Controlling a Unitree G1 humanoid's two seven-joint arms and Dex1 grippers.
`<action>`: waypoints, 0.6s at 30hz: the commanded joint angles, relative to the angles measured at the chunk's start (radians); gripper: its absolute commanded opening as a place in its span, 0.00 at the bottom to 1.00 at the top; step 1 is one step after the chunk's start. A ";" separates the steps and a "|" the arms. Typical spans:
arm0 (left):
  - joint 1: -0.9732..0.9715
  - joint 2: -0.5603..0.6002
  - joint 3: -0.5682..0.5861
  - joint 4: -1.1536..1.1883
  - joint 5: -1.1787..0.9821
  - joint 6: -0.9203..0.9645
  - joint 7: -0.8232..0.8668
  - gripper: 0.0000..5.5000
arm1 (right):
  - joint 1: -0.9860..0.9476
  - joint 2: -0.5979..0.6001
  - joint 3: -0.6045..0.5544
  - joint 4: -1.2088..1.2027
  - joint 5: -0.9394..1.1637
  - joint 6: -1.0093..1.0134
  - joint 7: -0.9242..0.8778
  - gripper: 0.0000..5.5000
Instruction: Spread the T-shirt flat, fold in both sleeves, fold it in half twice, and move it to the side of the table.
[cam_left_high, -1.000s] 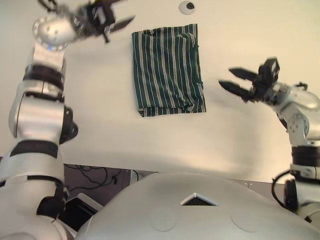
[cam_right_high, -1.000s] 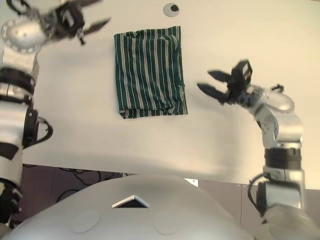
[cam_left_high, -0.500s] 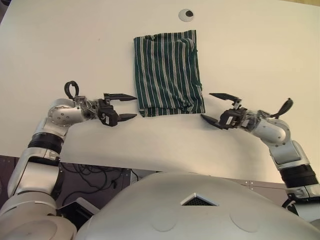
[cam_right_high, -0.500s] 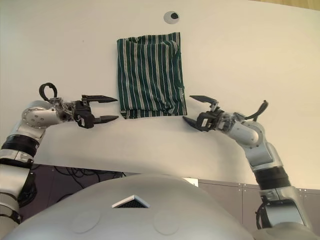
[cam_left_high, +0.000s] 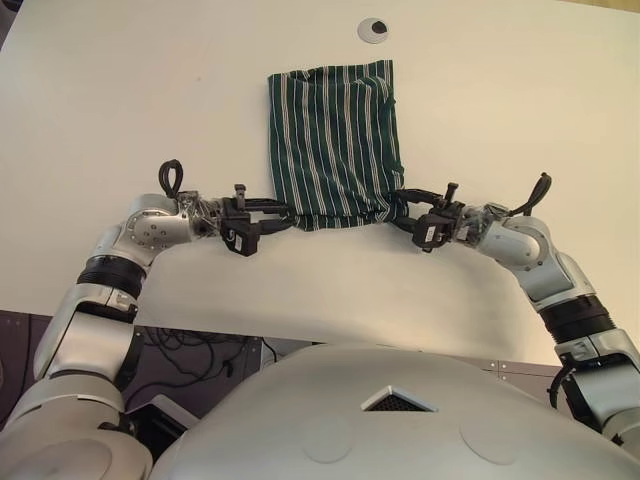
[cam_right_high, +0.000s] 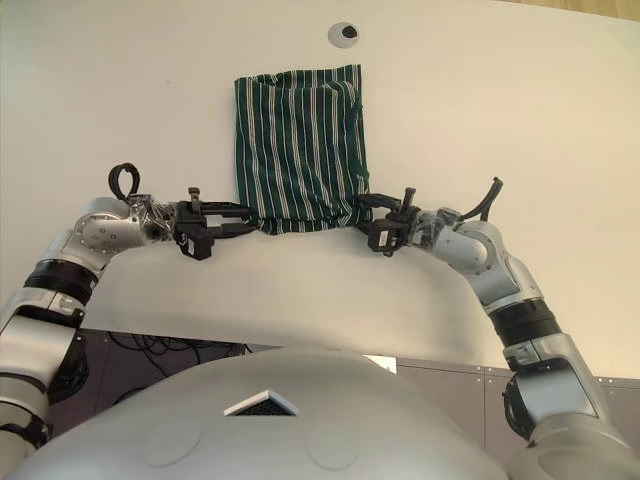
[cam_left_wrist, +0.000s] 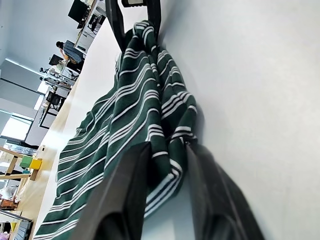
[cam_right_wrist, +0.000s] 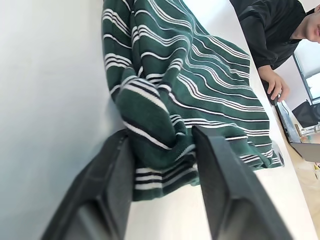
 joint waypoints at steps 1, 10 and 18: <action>0.010 0.002 -0.030 0.023 0.040 0.018 -0.003 0.10 | 0.024 -0.030 0.035 0.059 -0.038 0.042 0.056 0.20; 0.173 0.301 -0.149 -0.598 -0.796 1.176 -0.713 0.00 | 0.199 -0.219 -0.010 -0.425 0.738 0.753 0.512 0.01; 0.074 0.478 -0.166 -0.646 -1.157 1.528 -0.846 0.00 | 0.195 -0.332 -0.160 -0.601 1.123 1.034 0.630 0.01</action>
